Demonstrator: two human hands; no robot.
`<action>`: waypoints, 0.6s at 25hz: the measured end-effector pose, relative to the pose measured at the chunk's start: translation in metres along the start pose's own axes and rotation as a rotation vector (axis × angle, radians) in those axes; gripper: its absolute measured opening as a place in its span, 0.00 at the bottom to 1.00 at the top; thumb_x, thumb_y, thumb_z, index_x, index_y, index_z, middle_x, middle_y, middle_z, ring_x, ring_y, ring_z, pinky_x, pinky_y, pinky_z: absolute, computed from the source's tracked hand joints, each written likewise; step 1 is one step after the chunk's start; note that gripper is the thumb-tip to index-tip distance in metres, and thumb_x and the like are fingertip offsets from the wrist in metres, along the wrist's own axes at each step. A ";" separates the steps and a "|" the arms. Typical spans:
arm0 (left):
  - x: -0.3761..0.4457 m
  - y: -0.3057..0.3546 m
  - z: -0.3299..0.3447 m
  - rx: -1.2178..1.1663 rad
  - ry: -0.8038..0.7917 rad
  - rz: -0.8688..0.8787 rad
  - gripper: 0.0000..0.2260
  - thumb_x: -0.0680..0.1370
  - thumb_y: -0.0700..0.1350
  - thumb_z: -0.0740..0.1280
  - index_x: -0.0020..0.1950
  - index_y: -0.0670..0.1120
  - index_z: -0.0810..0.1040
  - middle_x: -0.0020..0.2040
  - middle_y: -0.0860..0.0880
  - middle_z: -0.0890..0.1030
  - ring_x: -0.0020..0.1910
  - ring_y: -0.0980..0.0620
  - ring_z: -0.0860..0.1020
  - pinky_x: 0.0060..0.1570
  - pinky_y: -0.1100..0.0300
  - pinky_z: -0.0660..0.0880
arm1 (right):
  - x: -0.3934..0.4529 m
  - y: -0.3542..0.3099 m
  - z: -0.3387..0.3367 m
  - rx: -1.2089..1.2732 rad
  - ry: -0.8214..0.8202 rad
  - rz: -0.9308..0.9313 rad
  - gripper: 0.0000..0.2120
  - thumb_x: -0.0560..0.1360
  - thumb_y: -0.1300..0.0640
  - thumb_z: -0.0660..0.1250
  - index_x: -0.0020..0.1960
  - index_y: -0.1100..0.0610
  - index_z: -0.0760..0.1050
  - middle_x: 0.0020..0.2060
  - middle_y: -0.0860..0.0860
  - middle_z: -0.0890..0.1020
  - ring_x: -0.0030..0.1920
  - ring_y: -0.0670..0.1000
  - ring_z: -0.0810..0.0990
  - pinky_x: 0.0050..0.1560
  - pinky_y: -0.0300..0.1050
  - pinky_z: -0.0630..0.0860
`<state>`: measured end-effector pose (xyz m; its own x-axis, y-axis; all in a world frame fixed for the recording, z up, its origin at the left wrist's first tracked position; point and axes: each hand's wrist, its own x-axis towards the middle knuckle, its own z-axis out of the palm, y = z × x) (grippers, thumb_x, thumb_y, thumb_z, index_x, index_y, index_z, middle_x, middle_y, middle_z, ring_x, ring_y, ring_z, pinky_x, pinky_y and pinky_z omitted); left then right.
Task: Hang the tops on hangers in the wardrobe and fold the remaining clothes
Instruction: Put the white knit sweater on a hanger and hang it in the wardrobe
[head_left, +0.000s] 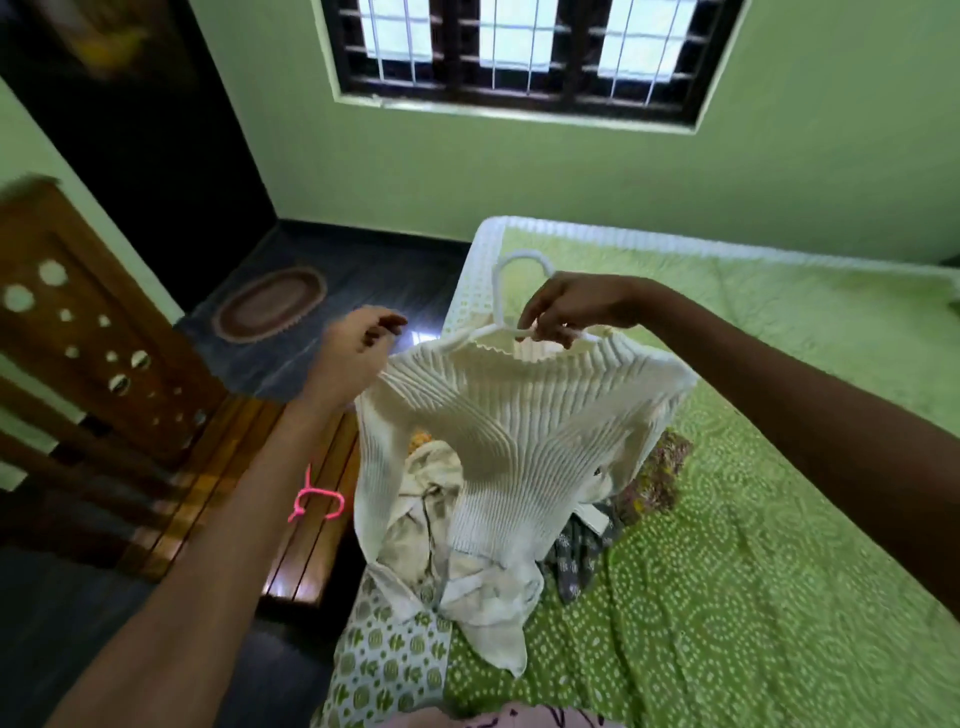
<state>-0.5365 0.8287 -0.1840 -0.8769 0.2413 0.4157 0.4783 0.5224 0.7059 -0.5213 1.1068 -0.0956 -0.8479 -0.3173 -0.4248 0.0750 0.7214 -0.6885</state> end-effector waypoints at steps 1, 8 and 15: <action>0.008 0.010 0.003 0.000 -0.183 -0.037 0.09 0.76 0.34 0.64 0.52 0.46 0.79 0.49 0.47 0.79 0.45 0.61 0.75 0.44 0.77 0.68 | -0.002 -0.005 -0.003 -0.009 0.037 -0.027 0.09 0.74 0.69 0.62 0.51 0.65 0.78 0.25 0.49 0.77 0.27 0.46 0.74 0.33 0.40 0.75; 0.037 0.055 0.027 -0.015 -0.105 0.093 0.07 0.75 0.36 0.68 0.51 0.34 0.79 0.44 0.40 0.81 0.40 0.55 0.73 0.39 0.64 0.65 | -0.033 -0.023 -0.041 -0.280 0.216 -0.212 0.07 0.71 0.68 0.66 0.48 0.68 0.80 0.34 0.56 0.81 0.32 0.46 0.77 0.38 0.32 0.72; 0.108 0.130 -0.018 0.142 0.132 0.427 0.11 0.72 0.43 0.70 0.45 0.35 0.81 0.38 0.39 0.82 0.36 0.54 0.75 0.36 0.61 0.65 | -0.070 -0.039 -0.093 -0.424 0.644 -0.376 0.03 0.72 0.65 0.69 0.43 0.63 0.81 0.32 0.52 0.82 0.28 0.39 0.78 0.37 0.31 0.74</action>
<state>-0.5685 0.9081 -0.0372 -0.5855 0.3574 0.7277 0.7756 0.5081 0.3745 -0.5134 1.1577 0.0159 -0.9193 -0.2625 0.2931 -0.3647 0.8481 -0.3843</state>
